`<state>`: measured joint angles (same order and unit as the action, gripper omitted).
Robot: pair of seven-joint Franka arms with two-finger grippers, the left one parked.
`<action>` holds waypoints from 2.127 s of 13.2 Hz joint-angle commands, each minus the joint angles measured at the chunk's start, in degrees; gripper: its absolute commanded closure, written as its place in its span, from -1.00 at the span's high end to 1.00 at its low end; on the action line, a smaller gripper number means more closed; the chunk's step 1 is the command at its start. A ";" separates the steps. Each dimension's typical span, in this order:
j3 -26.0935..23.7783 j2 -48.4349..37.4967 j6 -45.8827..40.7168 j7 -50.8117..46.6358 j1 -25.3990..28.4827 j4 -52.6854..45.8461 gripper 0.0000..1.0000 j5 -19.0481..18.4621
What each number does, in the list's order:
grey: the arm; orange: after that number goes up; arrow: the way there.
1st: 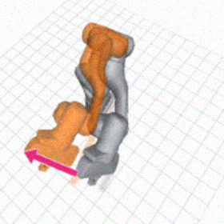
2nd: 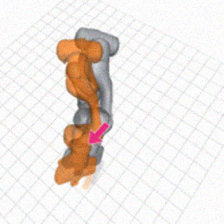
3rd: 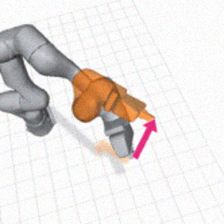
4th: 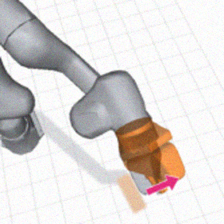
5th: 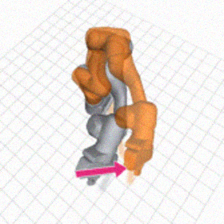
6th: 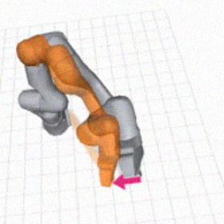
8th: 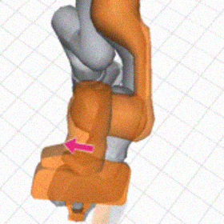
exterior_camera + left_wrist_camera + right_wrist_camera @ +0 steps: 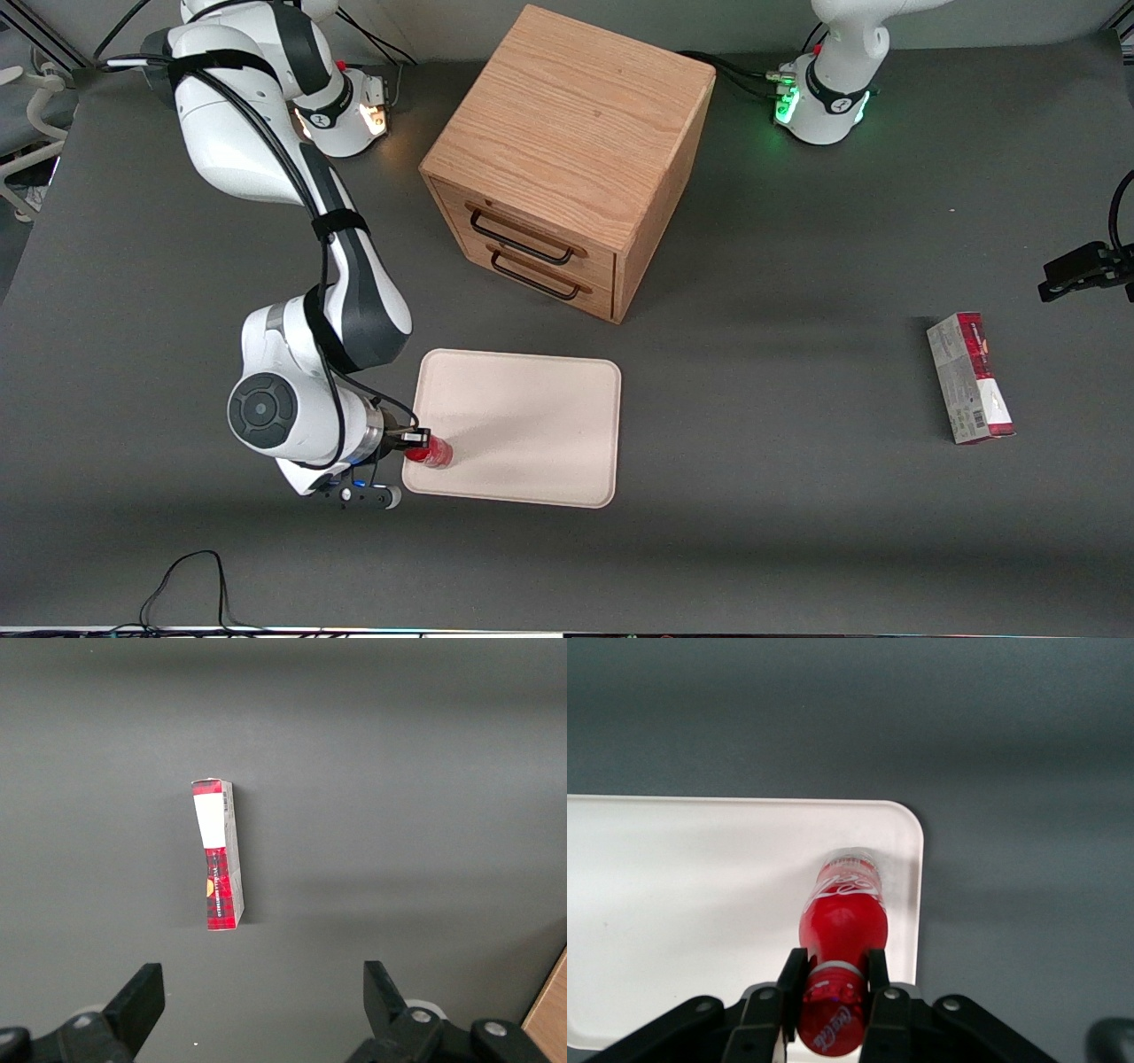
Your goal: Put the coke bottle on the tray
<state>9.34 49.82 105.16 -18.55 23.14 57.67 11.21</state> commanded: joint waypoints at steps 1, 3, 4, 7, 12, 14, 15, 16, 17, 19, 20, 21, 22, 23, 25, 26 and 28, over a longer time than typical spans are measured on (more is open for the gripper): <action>0.24 0.63 -0.22 1.15 -0.12 -2.13 -1.00 -0.40; 0.24 0.55 -0.22 1.15 -0.12 -1.86 0.99 -0.32; 0.24 0.46 -0.22 0.97 -0.12 -1.86 1.00 -0.40; 0.24 0.19 -0.40 0.80 -0.03 -1.77 1.00 -0.40; 0.24 -0.42 -1.01 0.62 -0.03 -1.69 1.00 -0.40; 0.33 -1.38 -3.20 0.71 -0.03 -1.69 1.00 -0.32; 0.42 -2.52 -4.51 0.80 -0.29 -1.42 1.00 -0.06; 0.50 -3.84 -7.14 1.15 -0.73 -1.07 1.00 -0.05; 0.50 -6.29 -10.47 1.06 -0.91 0.76 1.00 0.21; 0.85 -14.27 -10.33 1.24 -1.34 10.74 1.00 0.21; 1.12 -17.88 -9.89 2.28 -1.96 15.23 1.00 -0.05; 1.47 -22.00 -9.89 3.94 -2.05 19.80 1.00 -0.31; 3.21 -25.96 -9.89 5.44 -1.88 24.11 1.00 -0.40; 4.97 -30.00 -9.98 6.33 -1.70 28.42 1.00 -0.75; 7.78 -38.00 -9.80 11.93 -1.70 35.99 1.00 -2.59; 9.02 -41.00 -9.71 13.35 -1.70 38.46 1.00 -3.56; 9.29 -45.05 -10.50 12.32 -1.52 41.28 1.00 -7.07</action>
<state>18.67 11.38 93.53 -6.48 20.56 91.81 7.26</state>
